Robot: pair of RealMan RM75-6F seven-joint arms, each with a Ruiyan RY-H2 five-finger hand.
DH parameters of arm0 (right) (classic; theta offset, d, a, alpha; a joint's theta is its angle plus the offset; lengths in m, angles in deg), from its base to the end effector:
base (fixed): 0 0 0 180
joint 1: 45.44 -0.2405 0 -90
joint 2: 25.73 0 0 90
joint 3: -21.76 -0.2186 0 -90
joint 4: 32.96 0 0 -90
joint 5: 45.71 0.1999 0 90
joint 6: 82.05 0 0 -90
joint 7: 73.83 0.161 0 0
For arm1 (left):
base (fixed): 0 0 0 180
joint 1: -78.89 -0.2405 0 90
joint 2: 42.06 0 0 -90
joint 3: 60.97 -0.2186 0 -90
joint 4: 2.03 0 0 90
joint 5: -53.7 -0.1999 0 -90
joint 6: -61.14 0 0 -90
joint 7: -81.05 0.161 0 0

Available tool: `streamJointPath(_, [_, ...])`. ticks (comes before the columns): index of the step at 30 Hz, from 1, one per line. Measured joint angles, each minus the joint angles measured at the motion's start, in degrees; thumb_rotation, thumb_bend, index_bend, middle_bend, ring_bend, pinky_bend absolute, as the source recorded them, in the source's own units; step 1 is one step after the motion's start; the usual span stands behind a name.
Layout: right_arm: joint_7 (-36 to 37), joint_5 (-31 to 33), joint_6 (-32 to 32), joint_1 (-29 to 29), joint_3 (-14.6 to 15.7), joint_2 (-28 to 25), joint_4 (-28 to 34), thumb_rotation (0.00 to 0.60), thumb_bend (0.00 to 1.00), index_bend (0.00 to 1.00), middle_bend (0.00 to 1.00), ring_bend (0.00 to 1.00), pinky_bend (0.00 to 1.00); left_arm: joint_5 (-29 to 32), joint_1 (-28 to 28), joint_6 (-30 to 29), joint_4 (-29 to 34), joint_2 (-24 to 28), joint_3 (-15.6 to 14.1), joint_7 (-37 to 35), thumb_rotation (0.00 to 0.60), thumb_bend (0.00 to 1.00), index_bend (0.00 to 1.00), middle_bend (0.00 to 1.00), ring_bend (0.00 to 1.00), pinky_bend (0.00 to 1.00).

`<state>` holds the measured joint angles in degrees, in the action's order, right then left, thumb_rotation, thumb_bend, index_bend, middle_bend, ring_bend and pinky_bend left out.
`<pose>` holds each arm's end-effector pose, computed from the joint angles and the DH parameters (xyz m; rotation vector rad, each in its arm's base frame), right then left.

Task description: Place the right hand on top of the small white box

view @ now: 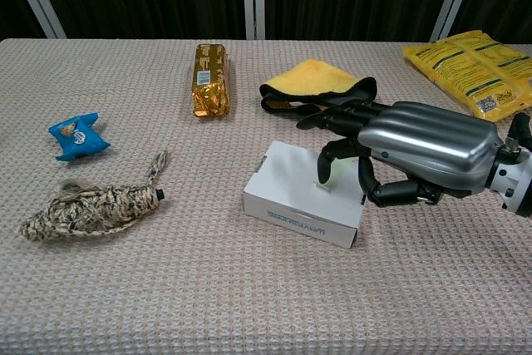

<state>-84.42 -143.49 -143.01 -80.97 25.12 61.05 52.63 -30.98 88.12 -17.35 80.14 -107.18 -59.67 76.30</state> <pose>-0.1212 -0.2376 -0.0330 2.2742 -0.6515 1.0484 -0.3041 0.2138 0.1484 -1.4782 -0.9067 -0.8002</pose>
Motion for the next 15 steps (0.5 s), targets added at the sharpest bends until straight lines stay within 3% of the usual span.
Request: streamJointPath(15, [-1.1, 0.35, 0.51, 0.05, 0.16, 0.87, -0.83, 0.155, 1.0, 0.36, 0.0, 0.0, 0.0, 0.01, -0.28, -0.3, -0.41, 0.02, 0.0, -0.53, 0.6, 0.02, 0.08, 0.06, 0.0, 0.09])
